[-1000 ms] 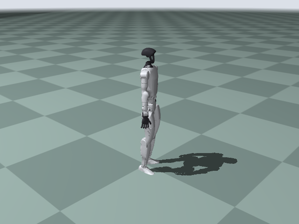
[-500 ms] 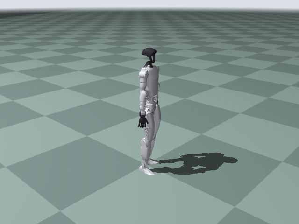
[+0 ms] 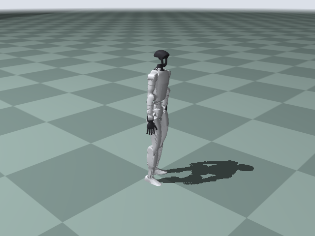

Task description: Upper body actions

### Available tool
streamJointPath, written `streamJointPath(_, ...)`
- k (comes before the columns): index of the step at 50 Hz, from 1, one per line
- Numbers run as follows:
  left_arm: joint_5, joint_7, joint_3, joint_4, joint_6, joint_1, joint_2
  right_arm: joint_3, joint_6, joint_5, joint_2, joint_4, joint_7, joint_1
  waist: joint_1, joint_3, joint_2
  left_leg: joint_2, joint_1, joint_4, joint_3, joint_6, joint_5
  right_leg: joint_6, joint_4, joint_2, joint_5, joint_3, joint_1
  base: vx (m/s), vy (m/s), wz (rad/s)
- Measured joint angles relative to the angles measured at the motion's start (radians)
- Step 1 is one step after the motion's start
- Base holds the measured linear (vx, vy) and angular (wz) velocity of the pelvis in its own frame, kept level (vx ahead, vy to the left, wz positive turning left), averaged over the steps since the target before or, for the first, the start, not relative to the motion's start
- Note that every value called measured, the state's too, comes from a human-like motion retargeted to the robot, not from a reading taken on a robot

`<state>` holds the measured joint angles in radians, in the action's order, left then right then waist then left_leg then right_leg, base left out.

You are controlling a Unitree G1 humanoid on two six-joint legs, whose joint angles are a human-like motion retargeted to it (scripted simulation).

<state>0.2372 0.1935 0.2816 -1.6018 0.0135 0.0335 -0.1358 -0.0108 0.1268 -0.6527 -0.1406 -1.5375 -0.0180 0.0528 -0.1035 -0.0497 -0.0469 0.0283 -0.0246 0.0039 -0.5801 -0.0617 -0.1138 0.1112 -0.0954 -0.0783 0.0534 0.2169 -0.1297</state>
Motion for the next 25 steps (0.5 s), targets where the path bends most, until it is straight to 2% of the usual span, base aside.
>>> streamJointPath(5,0.003,-0.014,-0.001,0.015,0.012,0.0,-0.009,-0.009,0.001,-0.033,-0.009,0.007,-0.015,-0.004,-0.012,0.006,0.01,-0.008,-0.013,0.006,0.047,0.006,0.014,0.045,-0.001,-0.007,-0.012,-0.113,0.005,-0.02,-0.04,0.48)
streamJointPath(7,0.004,-0.011,0.0,0.028,0.01,0.0,-0.008,-0.006,-0.008,-0.03,-0.013,-0.008,-0.014,-0.006,-0.01,0.005,0.015,-0.012,-0.019,0.009,0.071,0.01,0.022,0.038,-0.001,-0.006,-0.03,-0.113,0.013,-0.02,-0.04,0.6)
streamJointPath(13,0.003,-0.004,-0.002,0.066,0.007,-0.012,-0.001,0.023,-0.033,0.027,-0.023,-0.057,0.0,-0.028,0.034,0.017,0.031,-0.025,-0.03,0.02,0.167,0.028,0.054,-0.061,0.018,0.007,-0.08,-0.008,0.077,-0.01,-0.06,0.82)
streamJointPath(20,-0.051,-0.008,-0.002,0.098,-0.008,-0.044,0.038,0.057,-0.055,0.028,-0.049,-0.075,-0.001,-0.041,0.093,0.047,0.06,-0.042,-0.118,0.082,0.338,0.059,0.111,-0.08,0.062,0.013,-0.09,0.129,0.149,-0.1,-0.06,1.4)
streamJointPath(25,-0.036,0.002,-0.048,0.13,-0.025,-0.051,0.049,0.065,-0.066,-0.011,-0.073,-0.078,-0.006,-0.053,0.154,0.071,0.058,-0.029,-0.179,0.108,0.406,0.079,0.141,-0.09,0.098,0.007,-0.095,0.259,0.197,-0.15,-0.03,1.81)
